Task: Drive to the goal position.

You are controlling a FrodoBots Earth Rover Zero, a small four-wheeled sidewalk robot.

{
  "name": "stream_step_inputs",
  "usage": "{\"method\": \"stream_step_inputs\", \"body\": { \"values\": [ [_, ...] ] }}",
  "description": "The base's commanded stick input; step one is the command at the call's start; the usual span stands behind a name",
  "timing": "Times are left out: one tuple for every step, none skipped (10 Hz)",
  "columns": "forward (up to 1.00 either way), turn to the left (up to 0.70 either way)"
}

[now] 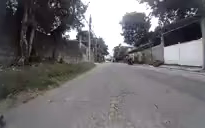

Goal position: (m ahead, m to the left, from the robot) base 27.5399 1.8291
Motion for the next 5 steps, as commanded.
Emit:
{"method": "stream_step_inputs", "body": {
  "values": [
    [1.0, -0.33],
    [1.0, -0.33],
    [1.0, -0.33],
    [1.0, -0.2],
    [1.0, 0.07]
  ]
}}
